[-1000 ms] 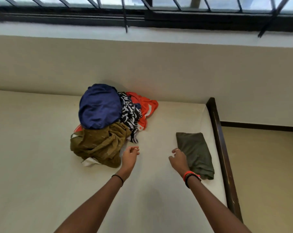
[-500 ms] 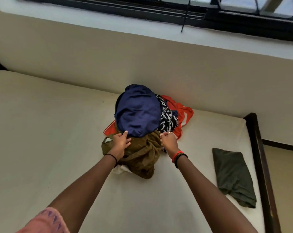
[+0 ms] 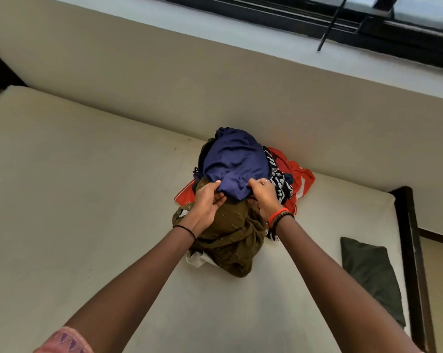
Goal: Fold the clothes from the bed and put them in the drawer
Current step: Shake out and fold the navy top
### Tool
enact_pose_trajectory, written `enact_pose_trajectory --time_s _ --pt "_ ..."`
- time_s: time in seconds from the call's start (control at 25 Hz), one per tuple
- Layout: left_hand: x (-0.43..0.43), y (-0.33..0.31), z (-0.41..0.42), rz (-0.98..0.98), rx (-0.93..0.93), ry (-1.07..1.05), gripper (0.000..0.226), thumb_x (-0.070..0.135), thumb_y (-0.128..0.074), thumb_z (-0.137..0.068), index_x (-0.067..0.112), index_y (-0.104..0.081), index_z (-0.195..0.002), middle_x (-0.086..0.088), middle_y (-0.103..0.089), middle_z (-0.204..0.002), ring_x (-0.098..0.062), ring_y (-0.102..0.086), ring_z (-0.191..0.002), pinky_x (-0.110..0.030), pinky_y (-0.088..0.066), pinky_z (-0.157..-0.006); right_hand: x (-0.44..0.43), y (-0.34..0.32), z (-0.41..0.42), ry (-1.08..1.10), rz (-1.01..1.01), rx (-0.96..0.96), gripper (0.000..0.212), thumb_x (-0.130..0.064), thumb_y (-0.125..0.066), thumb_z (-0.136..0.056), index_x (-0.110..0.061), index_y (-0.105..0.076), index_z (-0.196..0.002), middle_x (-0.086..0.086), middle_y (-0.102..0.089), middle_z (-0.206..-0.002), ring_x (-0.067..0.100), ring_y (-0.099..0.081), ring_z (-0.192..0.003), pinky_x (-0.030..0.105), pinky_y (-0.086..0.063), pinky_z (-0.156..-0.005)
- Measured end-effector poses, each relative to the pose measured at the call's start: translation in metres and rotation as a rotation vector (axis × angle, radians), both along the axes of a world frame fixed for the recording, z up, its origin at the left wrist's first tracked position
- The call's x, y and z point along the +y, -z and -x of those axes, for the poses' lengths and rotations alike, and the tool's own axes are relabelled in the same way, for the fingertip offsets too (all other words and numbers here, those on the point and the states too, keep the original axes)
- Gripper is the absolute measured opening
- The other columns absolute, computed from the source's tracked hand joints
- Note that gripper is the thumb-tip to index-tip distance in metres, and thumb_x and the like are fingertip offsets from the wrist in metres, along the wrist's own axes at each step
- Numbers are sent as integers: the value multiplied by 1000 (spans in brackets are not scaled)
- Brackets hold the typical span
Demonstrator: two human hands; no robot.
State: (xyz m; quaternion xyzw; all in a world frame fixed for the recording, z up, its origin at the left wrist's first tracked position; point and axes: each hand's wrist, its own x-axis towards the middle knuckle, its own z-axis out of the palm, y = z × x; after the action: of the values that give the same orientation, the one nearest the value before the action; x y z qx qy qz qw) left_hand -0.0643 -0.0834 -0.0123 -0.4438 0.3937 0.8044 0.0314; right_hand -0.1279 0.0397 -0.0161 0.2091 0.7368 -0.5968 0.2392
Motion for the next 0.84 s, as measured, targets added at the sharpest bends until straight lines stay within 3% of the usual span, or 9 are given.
enact_pose_trajectory --time_s 0.12,0.2,0.28,0.44,0.52,0.64,0.68,0.76,0.84 --pt "-4 -32 9 120 82 70 10 18 -57 -93 15 -61 -102 -9 -65 -110 -22 -62 -102 -34 -53 -88 5 -37 5 5 74 43 17 -19 -54 -88 -15 -43 -76 12 -46 -80 23 -46 -73 43 -47 -67" --pt "-7 -58 15 172 146 105 11 19 -56 -93 16 -61 -102 -9 -63 -116 -24 -58 -109 -35 -52 -90 14 -68 7 30 157 73 14 -16 -54 -90 -15 -43 -80 13 -47 -86 25 -49 -82 49 -51 -79" --pt "-6 -92 18 192 233 162 8 18 -53 -95 16 -60 -100 -7 -61 -109 -21 -57 -104 -28 -51 -79 22 -105 7 73 203 119 17 -13 -54 -91 -17 -41 -82 11 -49 -88 23 -52 -84 43 -52 -77" --pt "7 -161 22 330 355 279 8 17 -52 -97 17 -58 -92 -1 -62 -91 -12 -59 -83 -20 -49 -65 36 -183 1 29 321 213 20 -6 -42 -95 -23 -53 -94 4 -55 -85 13 -53 -69 26 -50 -52" --pt "18 -196 17 461 418 317 9 21 -52 -97 14 -58 -93 0 -61 -87 -11 -57 -79 -19 -48 -65 47 -222 -9 -14 344 253 24 -5 -39 -96 -15 -61 -92 6 -58 -84 13 -54 -66 21 -49 -47" --pt "32 -248 9 632 497 377 14 25 -50 -98 13 -56 -95 -3 -60 -88 -14 -56 -81 -25 -46 -71 71 -273 -25 -108 425 274 14 -12 -53 -94 -5 -65 -95 12 -62 -94 17 -60 -80 22 -55 -65" --pt "37 -266 4 656 518 396 14 26 -50 -98 15 -56 -93 -5 -60 -88 -16 -56 -82 -28 -46 -73 83 -290 -30 -188 436 321 20 -18 -64 -88 -3 -64 -102 15 -62 -102 19 -61 -87 23 -55 -72" --pt "49 -304 -6 670 553 422 14 25 -49 -98 16 -57 -90 -9 -60 -91 -20 -56 -84 -36 -46 -78 115 -324 -42 -408 289 442 54 -26 -79 -71 -4 -60 -116 13 -62 -113 20 -63 -97 20 -54 -77" --pt "57 -331 -11 682 544 449 15 25 -50 -98 13 -58 -93 -9 -60 -89 -18 -57 -80 -37 -49 -77 135 -348 -52 -630 18 556 57 -19 -84 -68 -9 -60 -118 5 -66 -108 14 -65 -95 16 -51 -74"
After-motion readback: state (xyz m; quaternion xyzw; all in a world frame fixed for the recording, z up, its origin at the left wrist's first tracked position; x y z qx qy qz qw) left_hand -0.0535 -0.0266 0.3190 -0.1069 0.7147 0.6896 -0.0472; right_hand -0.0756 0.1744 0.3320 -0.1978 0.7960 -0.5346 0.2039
